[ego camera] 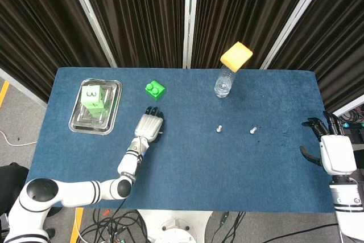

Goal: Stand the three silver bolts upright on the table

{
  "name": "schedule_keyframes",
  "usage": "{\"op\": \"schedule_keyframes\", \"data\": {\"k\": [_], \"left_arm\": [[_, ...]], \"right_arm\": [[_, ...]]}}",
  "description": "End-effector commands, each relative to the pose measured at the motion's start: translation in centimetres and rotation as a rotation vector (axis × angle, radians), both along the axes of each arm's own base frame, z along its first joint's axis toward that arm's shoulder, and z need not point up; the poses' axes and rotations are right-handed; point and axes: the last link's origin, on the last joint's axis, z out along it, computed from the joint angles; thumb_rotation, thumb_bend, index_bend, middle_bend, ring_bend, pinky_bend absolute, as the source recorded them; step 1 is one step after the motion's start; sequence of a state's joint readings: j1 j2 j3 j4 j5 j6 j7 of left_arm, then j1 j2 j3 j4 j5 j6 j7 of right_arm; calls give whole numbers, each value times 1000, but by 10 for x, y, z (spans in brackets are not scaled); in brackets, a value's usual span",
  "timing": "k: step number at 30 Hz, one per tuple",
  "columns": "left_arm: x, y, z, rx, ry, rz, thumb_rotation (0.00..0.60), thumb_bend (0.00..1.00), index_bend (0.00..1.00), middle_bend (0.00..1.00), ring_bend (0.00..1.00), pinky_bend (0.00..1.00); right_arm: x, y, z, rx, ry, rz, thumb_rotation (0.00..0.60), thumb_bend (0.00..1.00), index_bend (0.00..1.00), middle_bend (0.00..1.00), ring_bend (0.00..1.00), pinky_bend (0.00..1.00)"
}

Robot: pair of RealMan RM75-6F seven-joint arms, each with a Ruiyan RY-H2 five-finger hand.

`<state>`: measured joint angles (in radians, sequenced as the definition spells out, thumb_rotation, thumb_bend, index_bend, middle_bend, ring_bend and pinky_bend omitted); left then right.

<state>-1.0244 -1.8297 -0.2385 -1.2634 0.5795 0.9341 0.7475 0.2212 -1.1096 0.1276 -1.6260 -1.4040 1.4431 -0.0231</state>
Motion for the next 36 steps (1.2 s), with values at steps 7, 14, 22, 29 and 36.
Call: {"op": "schedule_keyframes", "data": {"k": [7,14,22,29,36], "left_arm": [[0,-1,1,-1,-22,10,600,385,542,177,11,0],[1,-3,10,9,-100,22,600,390,548,177,11,0],[-2,1,22,11,-203,70,600,386,548,177,11,0],[-8,3,24,4,-238,102,600,384,548,178,11,0],[-13,6,29,6,-283,130,600,383,544,178,11,0]], "right_arm": [[-1,0,0,-2,-2,0,600,151,296,230,0,0],[-1,1,1,-7,-5,-2,600,151,295,229,0,0],[1,0,0,-5,-4,-1,600,151,296,229,0,0],[2,0,-1,0,-2,-2,600,151,296,229,0,0],[3,0,-1,2,1,-4,600,151,295,230,0,0]]}}
